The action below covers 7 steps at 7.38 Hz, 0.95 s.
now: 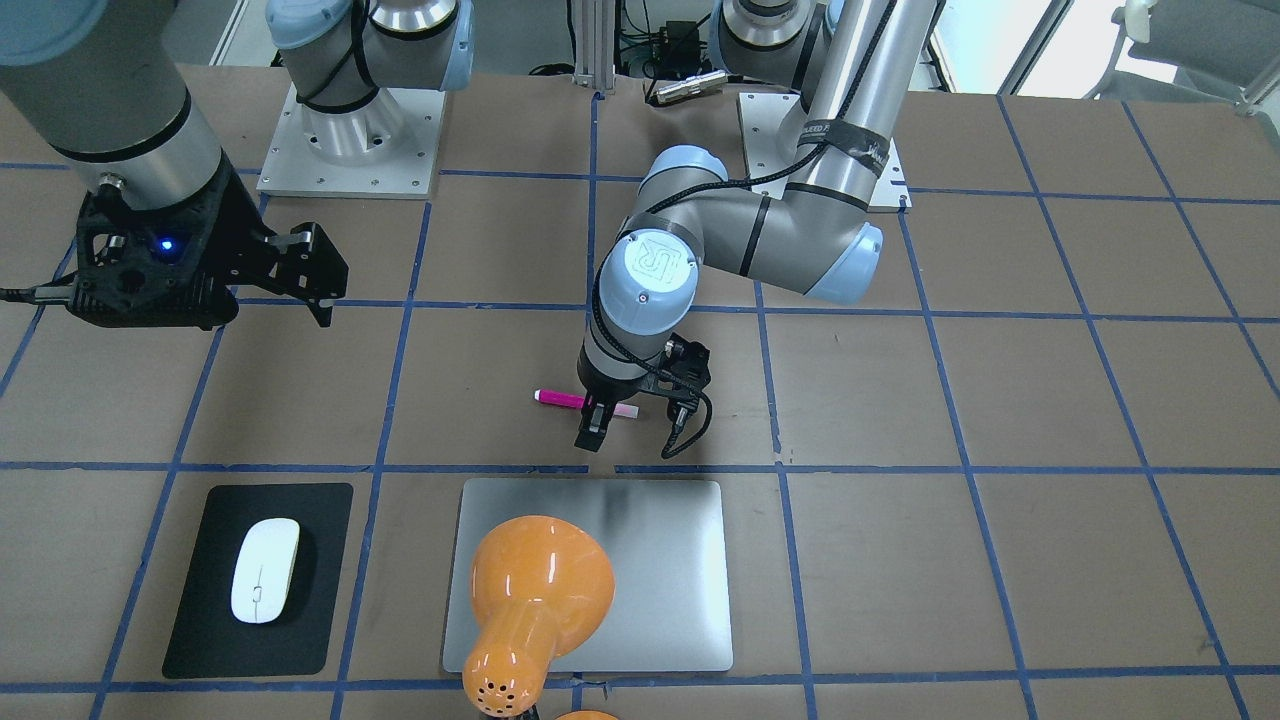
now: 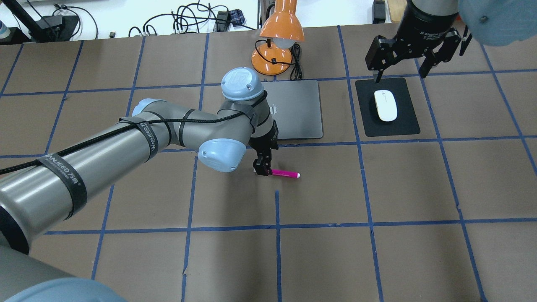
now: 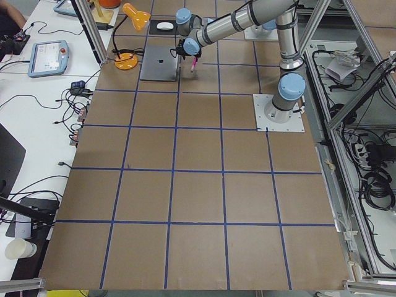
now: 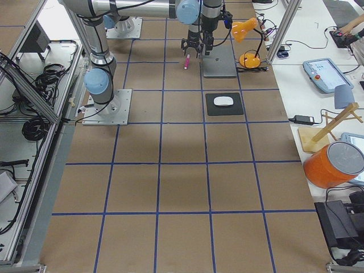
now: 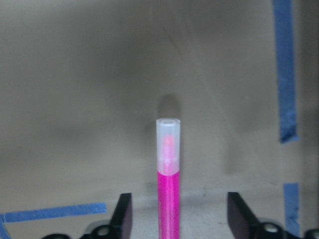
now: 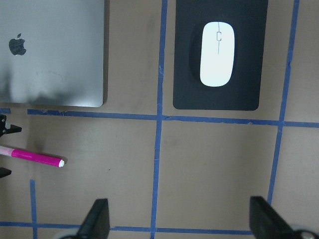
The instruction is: Place pen and mouse around notebook
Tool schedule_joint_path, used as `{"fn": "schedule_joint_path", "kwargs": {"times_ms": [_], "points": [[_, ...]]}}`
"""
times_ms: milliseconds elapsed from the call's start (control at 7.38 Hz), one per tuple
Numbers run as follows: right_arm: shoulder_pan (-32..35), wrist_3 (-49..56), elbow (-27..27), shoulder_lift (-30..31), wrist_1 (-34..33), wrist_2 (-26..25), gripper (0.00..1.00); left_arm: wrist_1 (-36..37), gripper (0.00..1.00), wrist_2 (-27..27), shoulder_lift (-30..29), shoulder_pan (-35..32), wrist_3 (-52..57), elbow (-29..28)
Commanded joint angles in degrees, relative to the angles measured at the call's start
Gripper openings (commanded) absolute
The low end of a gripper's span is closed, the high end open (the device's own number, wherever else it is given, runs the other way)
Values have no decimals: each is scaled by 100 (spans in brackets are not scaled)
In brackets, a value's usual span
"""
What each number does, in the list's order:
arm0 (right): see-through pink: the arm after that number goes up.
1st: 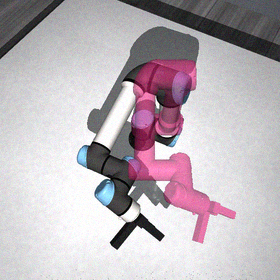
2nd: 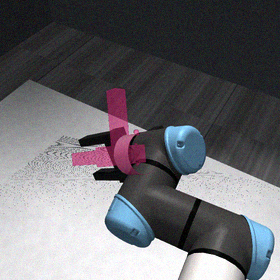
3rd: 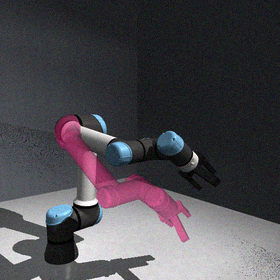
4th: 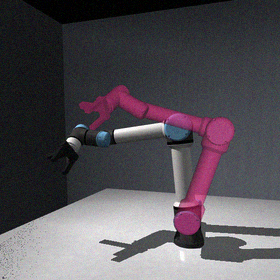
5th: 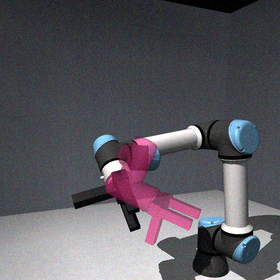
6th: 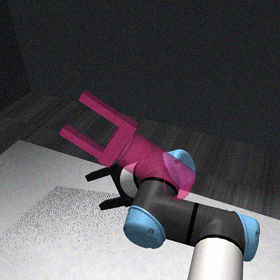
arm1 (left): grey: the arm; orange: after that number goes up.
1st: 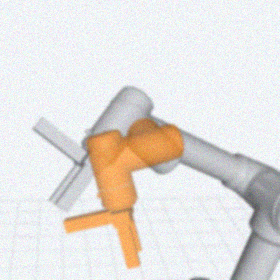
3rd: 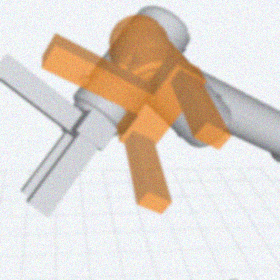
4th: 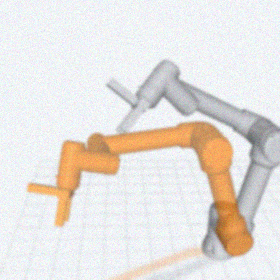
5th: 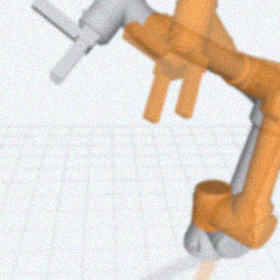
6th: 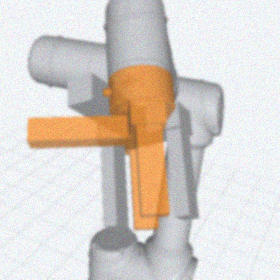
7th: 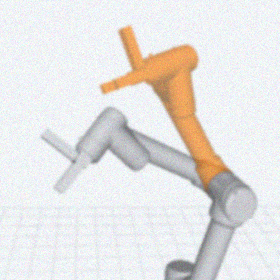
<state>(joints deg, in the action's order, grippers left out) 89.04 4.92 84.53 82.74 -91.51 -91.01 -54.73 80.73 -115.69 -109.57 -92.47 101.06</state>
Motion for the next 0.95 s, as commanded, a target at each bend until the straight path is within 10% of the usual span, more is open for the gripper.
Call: {"fn": "schedule_joint_path", "kwargs": {"times_ms": [0,812], "points": [[26,35,46,-30,-270,13,100,5,93,431,99,32,2069,-156],[26,-8,46,181,-201,310,100,-1010,100,997,748,1181,6944,-419]]}}
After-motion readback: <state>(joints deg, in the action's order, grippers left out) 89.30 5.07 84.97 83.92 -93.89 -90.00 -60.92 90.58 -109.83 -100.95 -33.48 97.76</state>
